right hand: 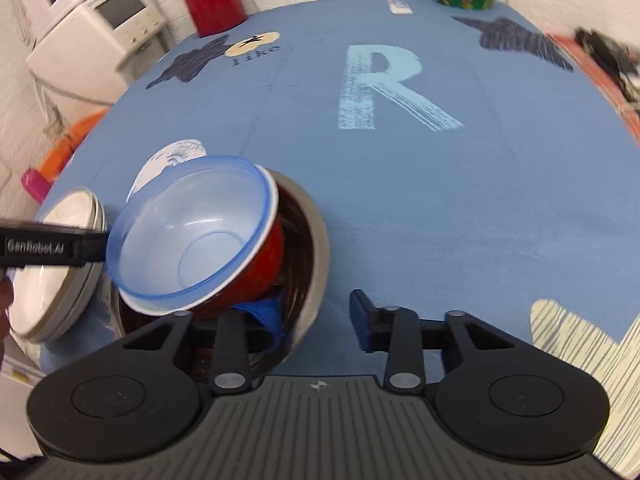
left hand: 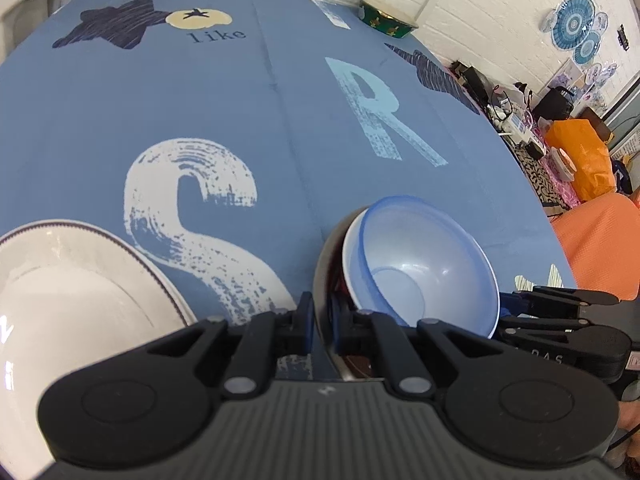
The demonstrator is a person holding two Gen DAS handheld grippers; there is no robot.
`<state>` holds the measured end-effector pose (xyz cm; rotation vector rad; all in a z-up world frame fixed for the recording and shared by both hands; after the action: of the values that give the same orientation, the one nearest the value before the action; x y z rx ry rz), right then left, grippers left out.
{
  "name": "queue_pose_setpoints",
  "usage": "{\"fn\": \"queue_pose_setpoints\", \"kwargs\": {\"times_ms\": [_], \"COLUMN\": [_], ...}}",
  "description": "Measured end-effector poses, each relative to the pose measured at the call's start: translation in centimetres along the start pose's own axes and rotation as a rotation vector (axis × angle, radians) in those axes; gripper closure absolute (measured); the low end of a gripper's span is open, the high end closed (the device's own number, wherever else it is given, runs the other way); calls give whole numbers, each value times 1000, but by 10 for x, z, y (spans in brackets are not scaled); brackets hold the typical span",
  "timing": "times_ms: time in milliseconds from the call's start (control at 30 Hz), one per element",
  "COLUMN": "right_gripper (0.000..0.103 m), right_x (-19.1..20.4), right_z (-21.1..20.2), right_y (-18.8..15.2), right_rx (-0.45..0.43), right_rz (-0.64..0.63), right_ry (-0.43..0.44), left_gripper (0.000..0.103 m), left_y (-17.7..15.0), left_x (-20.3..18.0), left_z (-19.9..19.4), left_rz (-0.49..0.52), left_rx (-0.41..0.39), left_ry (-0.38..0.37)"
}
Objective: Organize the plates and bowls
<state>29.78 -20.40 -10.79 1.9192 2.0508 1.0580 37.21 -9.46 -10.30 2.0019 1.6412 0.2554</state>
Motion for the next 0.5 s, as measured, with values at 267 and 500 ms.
{"fn": "queue_pose_setpoints", "kwargs": {"times_ms": [267,500], "right_gripper": [93,92], "right_x": [1,-3], "right_z": [6,6], "right_y": [-4,1], "right_rx": [-15,-70], "right_rz": [37,28], "right_ry": [68,80], "left_gripper": [103,102], "left_y": [1,0], "left_x": [-4,-6], "left_z": [0,-1], "left_rz": [15,46], "left_rx": [-4,-28], "left_ry": [-8,6]}}
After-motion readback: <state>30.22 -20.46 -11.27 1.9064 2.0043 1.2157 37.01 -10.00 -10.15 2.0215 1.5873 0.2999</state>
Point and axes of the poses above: each gripper's, at about its wrist camera, not at the fingertips, and z roughly the way its jaws point, x to its left, y to its top, the point moved 10 cm from there along z, roughly the way its jaws point, and after that the axes turned 13 degrees about y, right-handed, at the moved point
